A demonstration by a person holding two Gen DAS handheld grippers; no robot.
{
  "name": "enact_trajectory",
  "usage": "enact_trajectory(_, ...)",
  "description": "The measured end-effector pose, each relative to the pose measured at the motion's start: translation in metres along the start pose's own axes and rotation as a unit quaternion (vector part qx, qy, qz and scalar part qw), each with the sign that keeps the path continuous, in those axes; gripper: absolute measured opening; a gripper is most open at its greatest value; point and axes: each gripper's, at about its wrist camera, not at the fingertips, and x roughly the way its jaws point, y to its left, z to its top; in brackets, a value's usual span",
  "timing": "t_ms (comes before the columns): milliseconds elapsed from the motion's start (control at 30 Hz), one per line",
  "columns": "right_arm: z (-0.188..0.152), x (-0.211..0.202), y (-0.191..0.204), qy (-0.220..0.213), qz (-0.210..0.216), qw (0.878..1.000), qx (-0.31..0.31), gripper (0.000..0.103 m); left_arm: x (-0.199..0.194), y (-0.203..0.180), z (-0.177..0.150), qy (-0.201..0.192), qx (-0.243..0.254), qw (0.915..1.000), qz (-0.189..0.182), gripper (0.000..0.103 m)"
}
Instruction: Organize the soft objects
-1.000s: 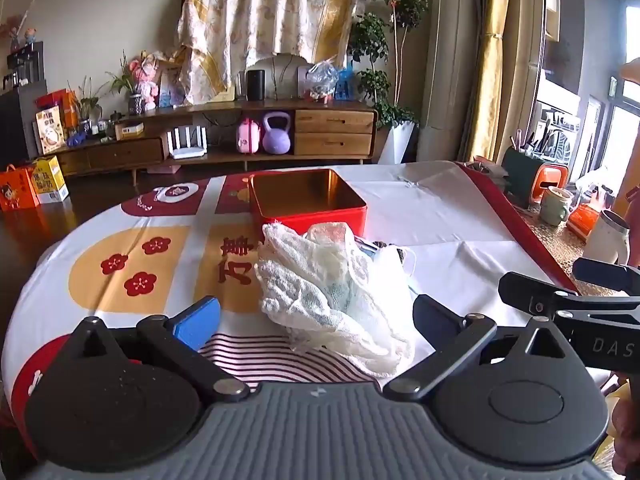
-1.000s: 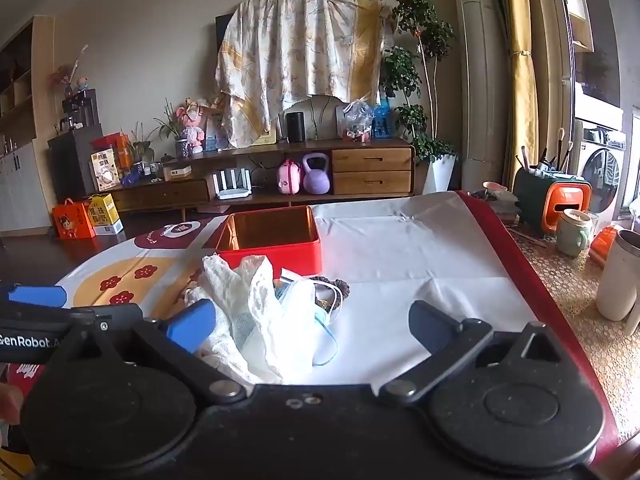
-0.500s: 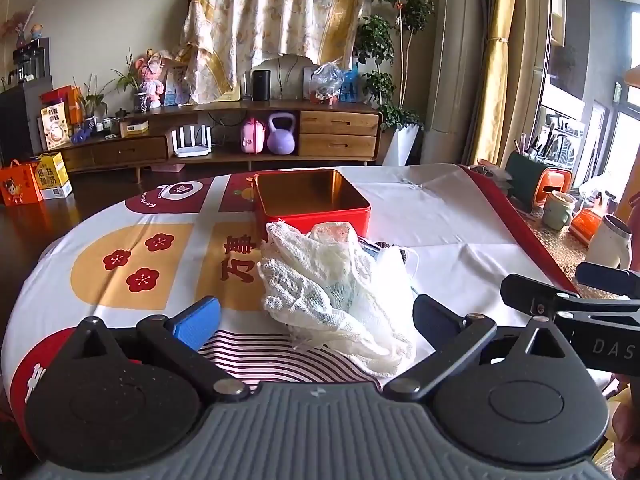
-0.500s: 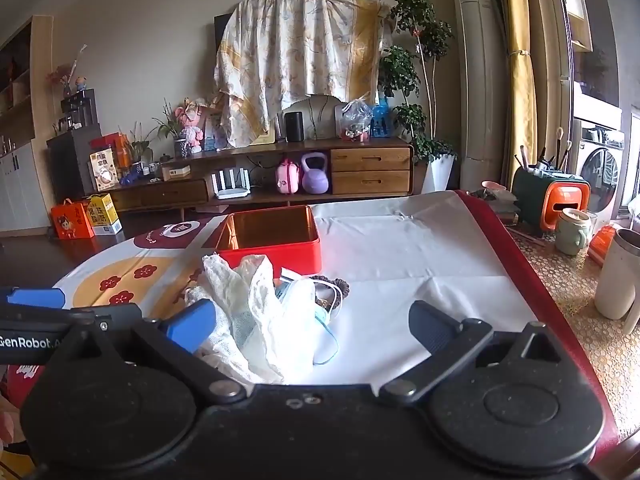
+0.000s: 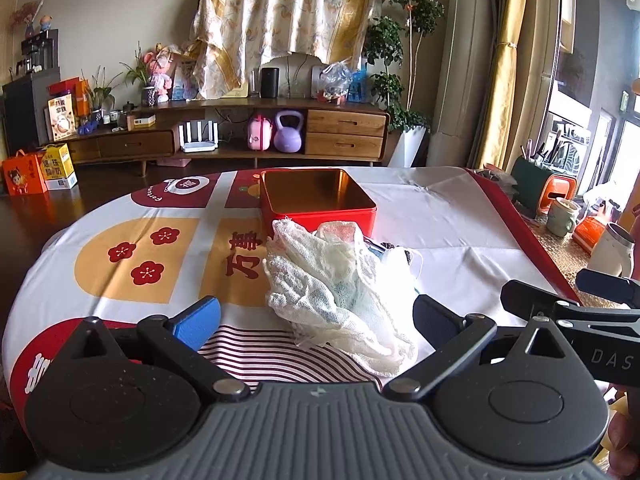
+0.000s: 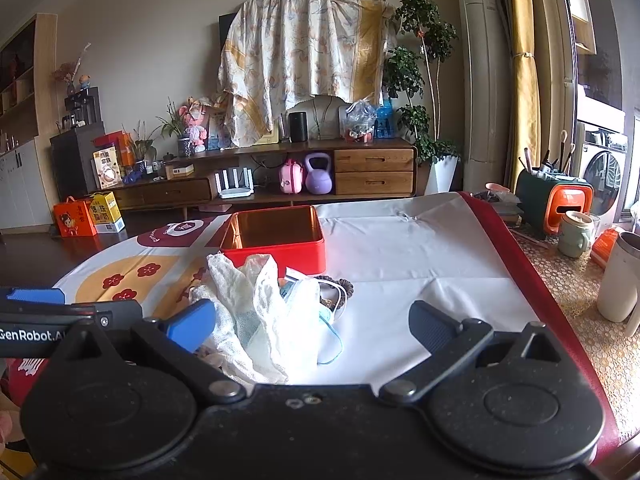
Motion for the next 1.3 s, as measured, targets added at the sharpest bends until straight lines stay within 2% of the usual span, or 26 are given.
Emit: enact_trajectory(1300,0.0040,-0.0034,0.0025,-0.006,-0.004,1.000,-0.005,0.103,-0.0082,0.0002,0.0020,-0.012,-0.001,0.9999,0.007,0.103)
